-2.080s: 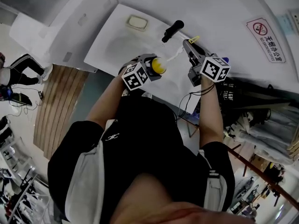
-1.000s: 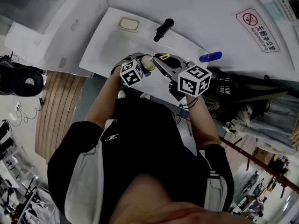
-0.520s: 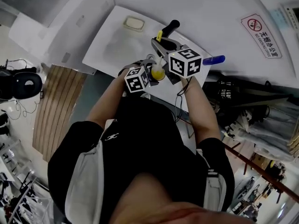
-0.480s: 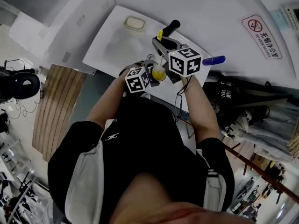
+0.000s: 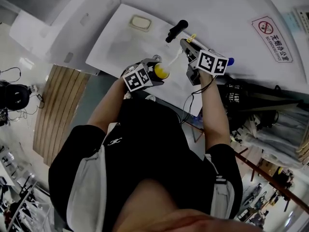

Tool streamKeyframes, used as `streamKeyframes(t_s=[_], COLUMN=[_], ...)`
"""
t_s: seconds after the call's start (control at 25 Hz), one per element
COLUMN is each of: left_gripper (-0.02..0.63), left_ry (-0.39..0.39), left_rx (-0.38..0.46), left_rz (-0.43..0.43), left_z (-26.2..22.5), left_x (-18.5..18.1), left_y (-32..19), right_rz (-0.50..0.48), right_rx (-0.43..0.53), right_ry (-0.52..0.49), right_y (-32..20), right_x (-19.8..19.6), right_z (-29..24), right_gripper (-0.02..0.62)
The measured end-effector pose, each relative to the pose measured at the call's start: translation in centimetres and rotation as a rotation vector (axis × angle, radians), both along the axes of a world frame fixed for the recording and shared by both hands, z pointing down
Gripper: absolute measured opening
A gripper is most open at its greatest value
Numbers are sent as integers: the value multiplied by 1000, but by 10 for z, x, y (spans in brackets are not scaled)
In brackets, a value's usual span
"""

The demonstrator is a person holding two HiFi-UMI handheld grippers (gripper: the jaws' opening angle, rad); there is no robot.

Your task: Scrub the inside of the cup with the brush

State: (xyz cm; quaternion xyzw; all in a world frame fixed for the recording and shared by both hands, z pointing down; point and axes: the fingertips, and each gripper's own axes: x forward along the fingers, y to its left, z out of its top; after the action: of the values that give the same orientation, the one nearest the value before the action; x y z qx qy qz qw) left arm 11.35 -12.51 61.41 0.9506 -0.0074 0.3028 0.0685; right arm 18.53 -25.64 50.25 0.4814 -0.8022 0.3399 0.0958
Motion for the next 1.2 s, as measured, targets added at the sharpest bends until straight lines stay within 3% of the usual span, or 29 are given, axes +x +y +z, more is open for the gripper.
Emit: streamKeyframes(t_s=[0.16, 0.28, 0.44, 0.6, 0.76, 0.96, 1.2], left_gripper=[385, 385, 385, 385, 385, 385, 385], left_ry=[12, 12, 15, -33, -105, -208, -118], left_rx=[-29, -67, -96, -59, 7, 147, 131], left_rz=[-57, -108, -210, -242, -210, -87, 4], left_z=[1, 4, 5, 6, 13, 17, -1], left_x=[-6, -15, -28, -35, -33, -25, -5], left_y=[-14, -27, -54, -72, -71, -56, -33], right_rz=[43, 30, -70, -192, -245, -194, -44], right_rx=[-25, -14, -4, 29, 96, 182, 287], right_ry=[-87, -78, -84, -88, -62, -98, 42], right_y=[22, 45, 76, 99, 95, 64, 19], right_x=[21, 22, -2, -38, -65, -75, -55], right_z=[0, -5, -16, -29, -42, -53, -63], right_gripper=[60, 58, 55, 55, 57, 55, 52])
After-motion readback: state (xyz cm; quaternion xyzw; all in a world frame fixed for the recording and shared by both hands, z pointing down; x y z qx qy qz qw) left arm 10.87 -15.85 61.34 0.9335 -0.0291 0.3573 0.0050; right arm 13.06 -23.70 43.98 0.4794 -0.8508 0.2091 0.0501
